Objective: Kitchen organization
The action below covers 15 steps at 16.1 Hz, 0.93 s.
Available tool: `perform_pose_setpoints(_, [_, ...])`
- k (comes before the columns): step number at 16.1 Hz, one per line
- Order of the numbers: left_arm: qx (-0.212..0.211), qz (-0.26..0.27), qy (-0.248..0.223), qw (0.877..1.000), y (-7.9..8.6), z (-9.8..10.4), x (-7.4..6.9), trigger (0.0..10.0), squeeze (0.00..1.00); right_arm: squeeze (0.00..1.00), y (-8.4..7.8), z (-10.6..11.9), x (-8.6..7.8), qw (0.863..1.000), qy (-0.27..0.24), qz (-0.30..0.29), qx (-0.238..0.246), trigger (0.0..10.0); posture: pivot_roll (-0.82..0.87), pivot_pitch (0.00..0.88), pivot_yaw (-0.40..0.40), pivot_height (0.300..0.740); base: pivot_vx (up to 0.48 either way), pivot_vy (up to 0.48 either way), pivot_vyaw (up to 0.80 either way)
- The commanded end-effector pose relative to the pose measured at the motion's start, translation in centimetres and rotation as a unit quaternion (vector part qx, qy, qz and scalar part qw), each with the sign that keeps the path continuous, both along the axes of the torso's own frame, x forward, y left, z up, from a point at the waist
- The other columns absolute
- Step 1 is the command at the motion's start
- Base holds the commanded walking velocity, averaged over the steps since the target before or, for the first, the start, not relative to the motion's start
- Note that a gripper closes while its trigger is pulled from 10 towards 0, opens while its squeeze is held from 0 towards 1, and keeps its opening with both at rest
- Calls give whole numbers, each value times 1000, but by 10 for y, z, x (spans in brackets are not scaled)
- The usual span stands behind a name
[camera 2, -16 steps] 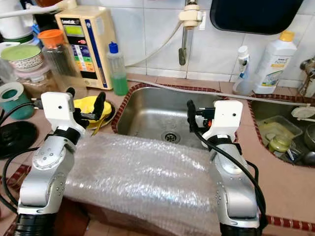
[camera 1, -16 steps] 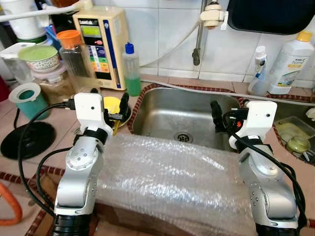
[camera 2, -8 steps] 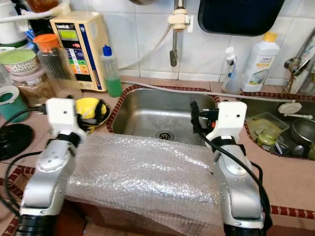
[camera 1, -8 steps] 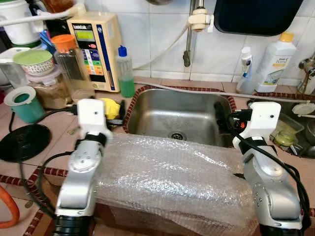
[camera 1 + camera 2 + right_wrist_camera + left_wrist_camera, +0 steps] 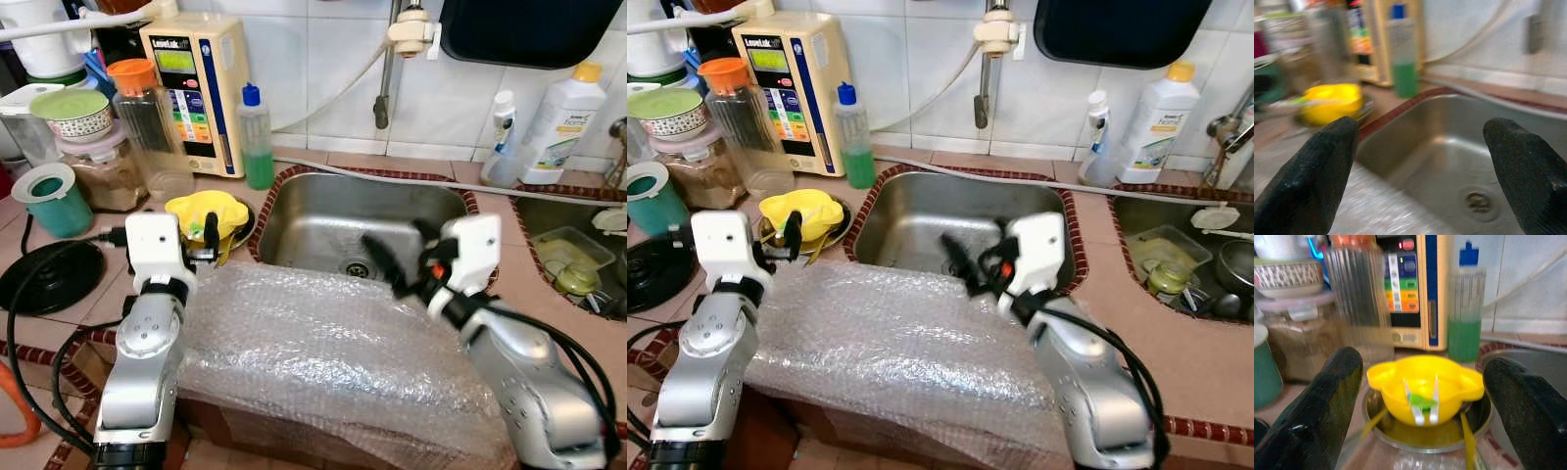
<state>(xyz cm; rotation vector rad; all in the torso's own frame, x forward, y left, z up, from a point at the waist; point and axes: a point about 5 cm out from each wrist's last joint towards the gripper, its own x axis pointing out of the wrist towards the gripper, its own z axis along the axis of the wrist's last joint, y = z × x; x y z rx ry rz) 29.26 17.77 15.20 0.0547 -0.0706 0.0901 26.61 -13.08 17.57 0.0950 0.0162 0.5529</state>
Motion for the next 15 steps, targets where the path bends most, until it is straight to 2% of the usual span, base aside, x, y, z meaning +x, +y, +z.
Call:
perform_pose_setpoints(1, [-4,-10,13,1000,0,-6,1,10000,0,0,5,6,-4,1000,-4,27,3,10000,-6,0,18,740,0,0,0])
perform_pose_setpoints(4, [-28,-38,18,999,-6,-7,10,10000,0,0,8,9,-6,999,-5,35,6,10000,-8,0,10,740,0,0,0])
perform_pose_setpoints(7, [-36,-24,7,999,-1,-2,24,10000,0,0,14,8,-12,999,3,55,1,10000,-14,0,4,740,0,0,0])
perform_pose_setpoints(10, [-35,7,-4,999,10,0,32,10000,0,0,17,9,-19,997,15,79,5,10000,-29,0,5,740,0,0,0])
perform_pose_setpoints(15, [-51,-2,3,999,5,-8,39,10000,0,0,17,9,-28,993,33,117,1,10000,-41,0,7,740,0,0,0])
